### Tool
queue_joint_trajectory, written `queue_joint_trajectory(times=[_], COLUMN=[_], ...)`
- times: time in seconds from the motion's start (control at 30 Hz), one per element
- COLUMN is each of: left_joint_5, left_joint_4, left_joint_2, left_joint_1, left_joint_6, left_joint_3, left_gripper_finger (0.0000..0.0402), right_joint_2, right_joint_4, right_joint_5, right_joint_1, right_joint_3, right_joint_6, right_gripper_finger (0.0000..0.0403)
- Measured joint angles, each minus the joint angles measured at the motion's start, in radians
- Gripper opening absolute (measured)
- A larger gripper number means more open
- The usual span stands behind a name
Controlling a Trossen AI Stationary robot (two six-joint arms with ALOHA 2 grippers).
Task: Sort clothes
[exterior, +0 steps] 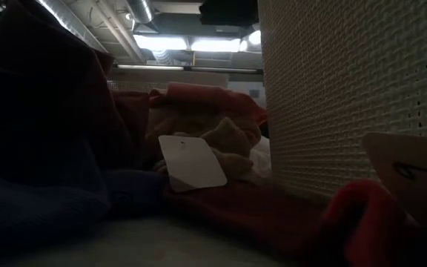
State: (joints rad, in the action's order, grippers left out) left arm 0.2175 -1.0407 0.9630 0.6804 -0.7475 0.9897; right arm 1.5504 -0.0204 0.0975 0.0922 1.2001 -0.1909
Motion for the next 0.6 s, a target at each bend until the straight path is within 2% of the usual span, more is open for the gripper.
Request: queue_joint_trajectory(times=[0.13, 0.27, 0.6], left_joint_5=[0.097, 0.306, 0.712], left_joint_4=[-0.001, -0.017, -0.038], left_joint_2=[0.0, 0.001, 0.001], left_joint_1=[0.0, 0.0, -0.041], left_joint_6=[0.096, 0.218, 0.452], left_joint_3=[0.052, 0.12, 0.278], left_gripper_finger=[0.0, 0.0, 0.0], right_joint_2=[0.015, 0.026, 0.026], right_joint_4=[0.016, 0.028, 0.027], right_joint_5=[0.0, 0.0, 0.0], right_joint_1=[0.0, 0.0, 0.0], right_joint_3=[0.001, 0.001, 0.001], right_joint_6=[0.0, 0.0, 0.0], right_gripper_finger=[0.0207, 0.0207, 0.0207])
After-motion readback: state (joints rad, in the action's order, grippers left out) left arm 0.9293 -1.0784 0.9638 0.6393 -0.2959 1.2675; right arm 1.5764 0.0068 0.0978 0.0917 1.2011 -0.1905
